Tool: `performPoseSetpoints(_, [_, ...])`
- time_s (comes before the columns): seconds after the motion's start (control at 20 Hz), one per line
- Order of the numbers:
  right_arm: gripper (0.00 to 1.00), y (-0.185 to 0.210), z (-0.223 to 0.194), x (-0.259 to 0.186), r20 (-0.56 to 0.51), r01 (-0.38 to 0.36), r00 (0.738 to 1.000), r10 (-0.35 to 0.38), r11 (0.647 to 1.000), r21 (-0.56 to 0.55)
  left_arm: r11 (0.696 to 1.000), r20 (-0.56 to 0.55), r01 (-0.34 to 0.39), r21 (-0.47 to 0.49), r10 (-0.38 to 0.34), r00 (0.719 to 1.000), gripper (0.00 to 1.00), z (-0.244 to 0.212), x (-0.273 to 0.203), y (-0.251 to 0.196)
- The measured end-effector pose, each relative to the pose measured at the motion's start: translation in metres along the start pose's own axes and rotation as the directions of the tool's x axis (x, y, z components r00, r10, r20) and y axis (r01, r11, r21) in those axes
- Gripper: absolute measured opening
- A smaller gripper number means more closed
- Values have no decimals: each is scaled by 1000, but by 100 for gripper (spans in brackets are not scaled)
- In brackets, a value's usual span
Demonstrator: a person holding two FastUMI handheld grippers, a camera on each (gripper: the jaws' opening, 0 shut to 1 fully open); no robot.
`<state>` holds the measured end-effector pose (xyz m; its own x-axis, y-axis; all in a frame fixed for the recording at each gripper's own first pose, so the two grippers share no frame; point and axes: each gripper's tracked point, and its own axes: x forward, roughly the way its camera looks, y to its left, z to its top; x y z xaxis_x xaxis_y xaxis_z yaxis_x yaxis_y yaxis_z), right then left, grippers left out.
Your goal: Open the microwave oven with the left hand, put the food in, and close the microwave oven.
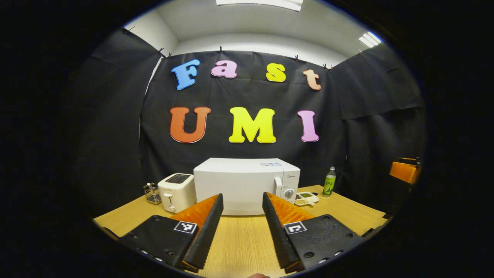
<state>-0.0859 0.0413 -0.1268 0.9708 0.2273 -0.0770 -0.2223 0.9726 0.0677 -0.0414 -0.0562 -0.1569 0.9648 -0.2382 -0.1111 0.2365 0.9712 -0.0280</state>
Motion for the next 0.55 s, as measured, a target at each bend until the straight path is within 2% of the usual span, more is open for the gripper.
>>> performPoseSetpoints(0.05, [92,2,3,-2,5,1,1000,-1,1000,-4,1000,3,1,4,-1,1000,67,2,-8,-3])
performPoseSetpoints(0.1, [92,3,6,-4,10,4,1000,-4,1000,-8,1000,3,-6,4,6,1000,97,7,-21,-2])
performPoseSetpoints(0.15, [92,4,10,-6,16,7,1000,-7,1000,-10,1000,8,-23,2,23,1000,87,12,-27,2])
performPoseSetpoints(0.25, [92,4,19,-10,31,14,999,-14,1000,-9,998,17,-63,1,63,998,87,24,-40,9])
performPoseSetpoints(0.3, [92,4,24,-12,42,16,999,-16,1000,-6,997,26,-77,3,76,997,96,32,-46,10])
performPoseSetpoints(0.45, [92,2,35,-18,64,27,998,-26,1000,-14,997,73,-80,18,78,994,96,57,-60,11])
performPoseSetpoints(0.5, [92,2,39,-21,71,30,997,-28,999,-18,997,89,-78,19,76,993,96,66,-63,12])
performPoseSetpoints(0.55, [92,1,41,-23,79,33,996,-31,999,-24,997,101,-72,20,70,992,87,71,-66,10])
